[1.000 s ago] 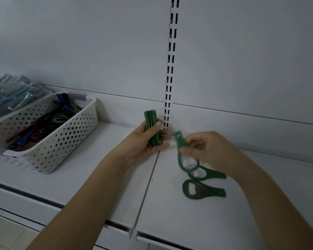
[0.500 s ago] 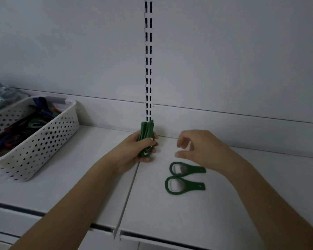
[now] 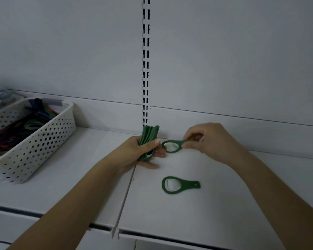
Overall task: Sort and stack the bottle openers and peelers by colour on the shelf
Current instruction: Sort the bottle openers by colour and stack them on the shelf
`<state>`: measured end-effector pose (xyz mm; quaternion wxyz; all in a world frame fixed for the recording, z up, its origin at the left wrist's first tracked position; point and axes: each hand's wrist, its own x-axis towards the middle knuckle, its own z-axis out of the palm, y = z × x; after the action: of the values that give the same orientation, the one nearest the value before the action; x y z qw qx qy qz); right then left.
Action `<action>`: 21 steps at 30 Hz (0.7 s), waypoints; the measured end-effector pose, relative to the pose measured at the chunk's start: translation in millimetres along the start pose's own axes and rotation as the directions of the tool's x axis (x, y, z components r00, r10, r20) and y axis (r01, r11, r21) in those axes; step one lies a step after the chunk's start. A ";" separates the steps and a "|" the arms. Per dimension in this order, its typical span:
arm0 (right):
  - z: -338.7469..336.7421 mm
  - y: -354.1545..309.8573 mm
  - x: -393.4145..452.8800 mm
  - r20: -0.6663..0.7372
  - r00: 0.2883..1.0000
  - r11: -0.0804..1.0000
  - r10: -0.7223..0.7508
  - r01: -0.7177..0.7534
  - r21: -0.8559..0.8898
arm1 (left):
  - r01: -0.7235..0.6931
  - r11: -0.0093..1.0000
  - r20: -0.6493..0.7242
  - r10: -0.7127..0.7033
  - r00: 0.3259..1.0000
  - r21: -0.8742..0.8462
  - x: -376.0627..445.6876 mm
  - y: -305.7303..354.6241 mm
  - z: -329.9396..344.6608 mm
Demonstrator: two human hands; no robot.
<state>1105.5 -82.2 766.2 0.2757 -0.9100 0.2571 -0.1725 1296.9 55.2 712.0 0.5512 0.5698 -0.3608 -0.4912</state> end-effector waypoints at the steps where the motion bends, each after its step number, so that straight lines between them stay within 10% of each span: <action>1: -3.5 -5.5 3.7 -0.025 0.999 0.999 -0.032 0.033 0.008 | -0.013 1.000 0.000 0.013 1.000 0.000 -0.6 0.1 0.7; 11: 17.0 -36.1 17.4 -0.032 0.994 0.985 -0.100 0.104 0.137 | 0.075 0.996 0.162 -0.067 0.985 -0.038 -8.8 0.6 -0.2; 21: 38.4 6.6 -27.0 -0.052 0.994 0.993 0.092 -0.096 -0.062 | 0.012 0.997 -0.132 -0.002 0.991 0.072 3.8 -10.0 -0.3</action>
<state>1098.7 -55.9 727.5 0.2475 -0.9009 0.3118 -0.1732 1296.9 53.0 701.5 0.5511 0.6221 -0.3391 -0.4408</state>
